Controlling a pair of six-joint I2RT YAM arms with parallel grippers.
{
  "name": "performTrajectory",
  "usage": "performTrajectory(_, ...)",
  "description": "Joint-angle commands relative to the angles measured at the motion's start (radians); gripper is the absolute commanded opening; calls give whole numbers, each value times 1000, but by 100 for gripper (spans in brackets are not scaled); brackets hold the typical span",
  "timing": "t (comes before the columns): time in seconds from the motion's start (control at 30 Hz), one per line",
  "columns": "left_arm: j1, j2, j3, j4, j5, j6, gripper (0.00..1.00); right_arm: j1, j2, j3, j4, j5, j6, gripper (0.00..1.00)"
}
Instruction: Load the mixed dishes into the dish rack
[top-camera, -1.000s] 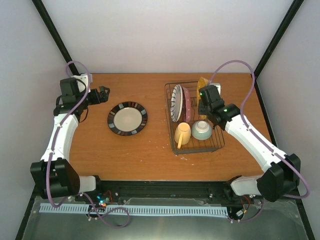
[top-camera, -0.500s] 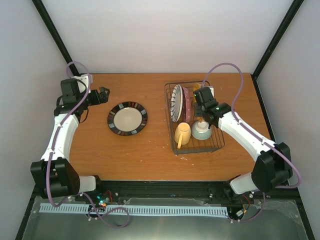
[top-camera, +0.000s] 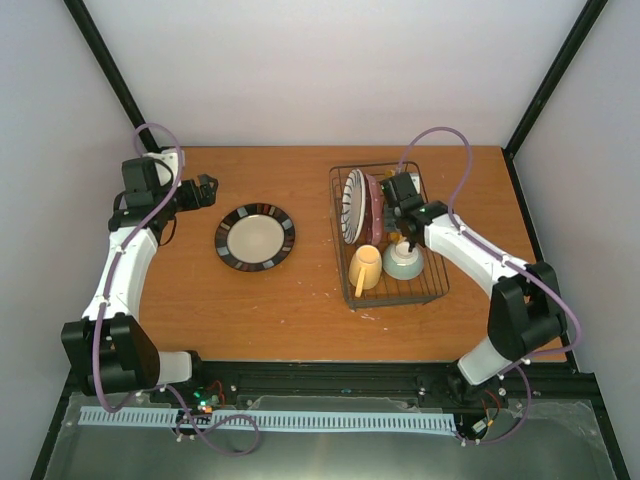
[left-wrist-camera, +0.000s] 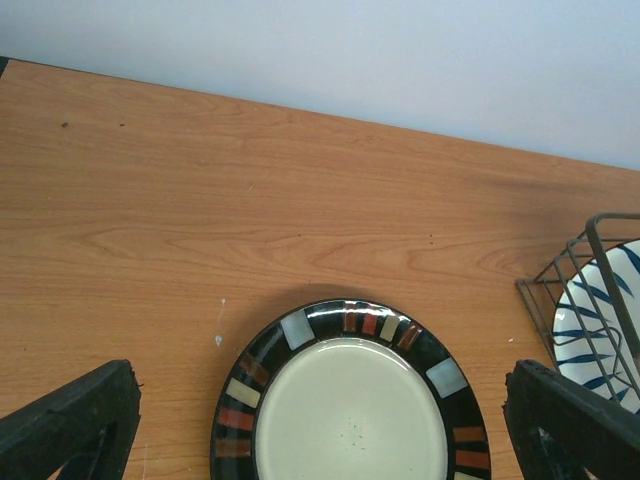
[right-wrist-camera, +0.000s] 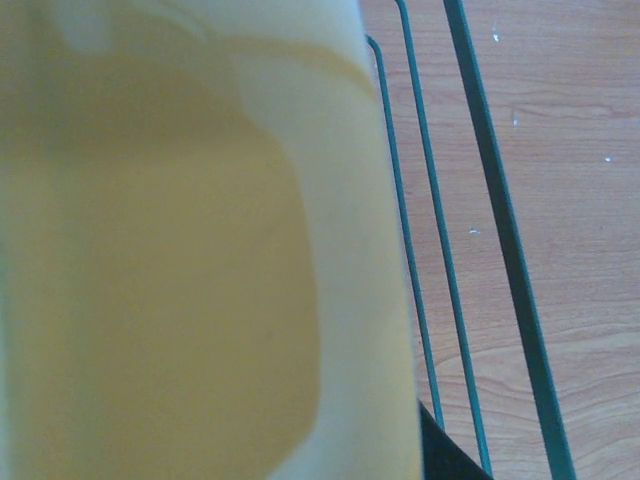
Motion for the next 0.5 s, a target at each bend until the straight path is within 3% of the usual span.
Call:
performTrajectory(0.0, -1, 18, 15, 14, -5, 22, 100, -10, 32, 48, 83, -5, -26, 3)
performTrajectory(0.2, -1, 21, 18, 10, -9, 27, 100, -13, 81, 54, 74, -20, -19, 4)
performTrajectory(0.47, -1, 35, 21, -3, -10, 24, 100, -13, 104, 63, 63, -27, -1, 22)
